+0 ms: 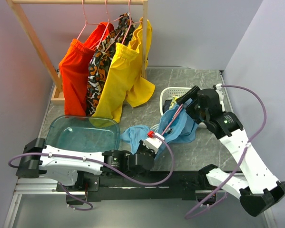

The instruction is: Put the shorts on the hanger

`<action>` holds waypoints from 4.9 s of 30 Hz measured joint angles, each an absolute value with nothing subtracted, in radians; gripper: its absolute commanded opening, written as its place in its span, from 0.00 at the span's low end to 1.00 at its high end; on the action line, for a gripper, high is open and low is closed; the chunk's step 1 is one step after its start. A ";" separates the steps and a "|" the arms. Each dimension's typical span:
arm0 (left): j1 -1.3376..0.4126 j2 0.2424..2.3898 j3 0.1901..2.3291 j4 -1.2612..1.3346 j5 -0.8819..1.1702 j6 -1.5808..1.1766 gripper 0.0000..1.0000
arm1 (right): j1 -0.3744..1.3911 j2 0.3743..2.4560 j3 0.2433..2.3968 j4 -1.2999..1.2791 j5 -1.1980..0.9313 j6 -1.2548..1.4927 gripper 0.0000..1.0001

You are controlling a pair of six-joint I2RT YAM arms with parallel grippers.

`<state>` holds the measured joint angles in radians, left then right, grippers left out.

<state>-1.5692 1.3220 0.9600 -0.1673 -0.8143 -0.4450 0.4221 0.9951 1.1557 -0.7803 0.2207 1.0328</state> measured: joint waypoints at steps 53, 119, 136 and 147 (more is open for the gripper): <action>-1.495 0.719 1.842 -0.942 -0.495 -0.250 0.01 | 0.426 1.446 1.467 -0.205 0.018 0.723 1.00; -0.910 0.627 1.607 -0.858 -0.951 -0.143 0.01 | 1.187 1.617 1.628 -0.329 0.303 0.566 1.00; -1.032 0.857 1.880 -0.964 -1.055 -0.132 0.01 | 1.171 1.421 1.451 -0.324 0.373 0.556 1.00; -1.253 0.875 1.866 -0.921 -1.375 -0.054 0.01 | 1.169 1.421 1.449 -0.327 0.365 0.556 1.00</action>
<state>-1.2526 0.8745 1.8660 -0.9215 -1.3754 -0.0536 1.1687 1.4208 1.4487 -0.3271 0.3653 0.5564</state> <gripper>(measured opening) 0.139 0.997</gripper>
